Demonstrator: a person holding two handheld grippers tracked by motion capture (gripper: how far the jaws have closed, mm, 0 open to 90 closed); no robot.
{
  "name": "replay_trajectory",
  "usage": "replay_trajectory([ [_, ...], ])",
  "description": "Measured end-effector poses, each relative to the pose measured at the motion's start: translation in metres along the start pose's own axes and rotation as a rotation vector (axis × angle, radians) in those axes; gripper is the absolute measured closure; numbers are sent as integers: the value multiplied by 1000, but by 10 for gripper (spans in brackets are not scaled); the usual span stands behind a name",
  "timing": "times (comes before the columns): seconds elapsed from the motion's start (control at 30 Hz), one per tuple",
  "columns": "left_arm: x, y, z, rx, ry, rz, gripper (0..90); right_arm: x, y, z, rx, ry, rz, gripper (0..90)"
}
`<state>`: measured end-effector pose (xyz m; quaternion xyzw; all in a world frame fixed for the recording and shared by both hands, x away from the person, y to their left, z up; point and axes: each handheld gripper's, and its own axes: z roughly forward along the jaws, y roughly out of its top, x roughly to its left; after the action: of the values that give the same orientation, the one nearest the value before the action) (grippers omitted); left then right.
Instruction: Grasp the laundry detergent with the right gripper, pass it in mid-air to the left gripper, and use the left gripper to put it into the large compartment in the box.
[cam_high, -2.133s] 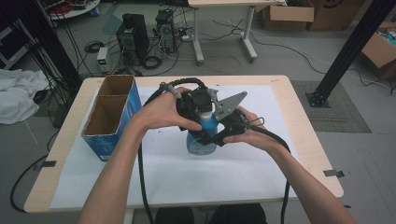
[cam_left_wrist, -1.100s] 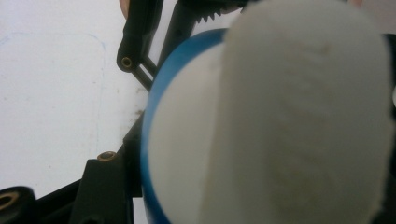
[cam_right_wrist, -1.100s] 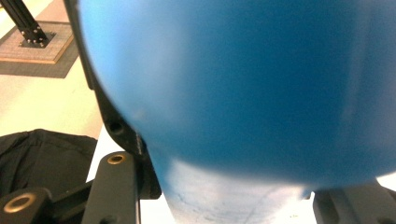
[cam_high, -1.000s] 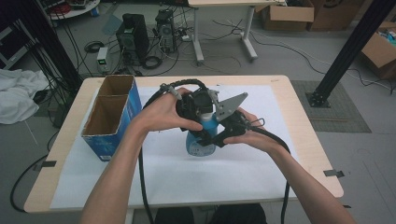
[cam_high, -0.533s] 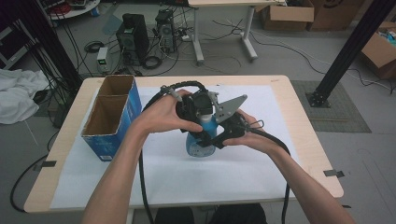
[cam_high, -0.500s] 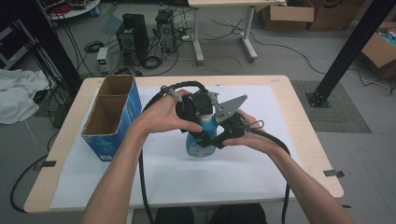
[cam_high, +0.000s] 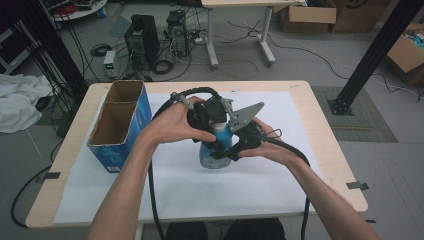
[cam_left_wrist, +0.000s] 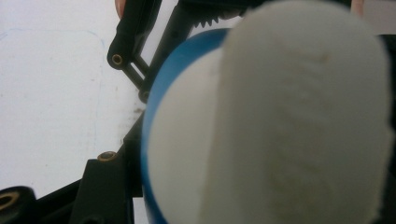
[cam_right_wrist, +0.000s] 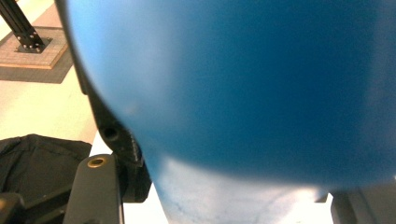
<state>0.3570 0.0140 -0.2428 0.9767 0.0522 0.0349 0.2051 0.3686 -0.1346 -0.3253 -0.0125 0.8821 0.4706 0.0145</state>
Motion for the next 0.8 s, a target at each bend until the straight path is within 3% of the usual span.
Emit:
replay_trajectory([
  [0.6, 0, -1, -2, 0, 1, -9, 399, -1, -4, -2, 2, -9, 29, 224],
  [0.7, 0, -1, -3, -2, 5, -13, 399, -1, -4, -3, 9, -15, 43, 146],
  [0.8, 0, -2, -4, -2, 9, -19, 399, -2, -4, -5, 19, -5, 43, 151],
])
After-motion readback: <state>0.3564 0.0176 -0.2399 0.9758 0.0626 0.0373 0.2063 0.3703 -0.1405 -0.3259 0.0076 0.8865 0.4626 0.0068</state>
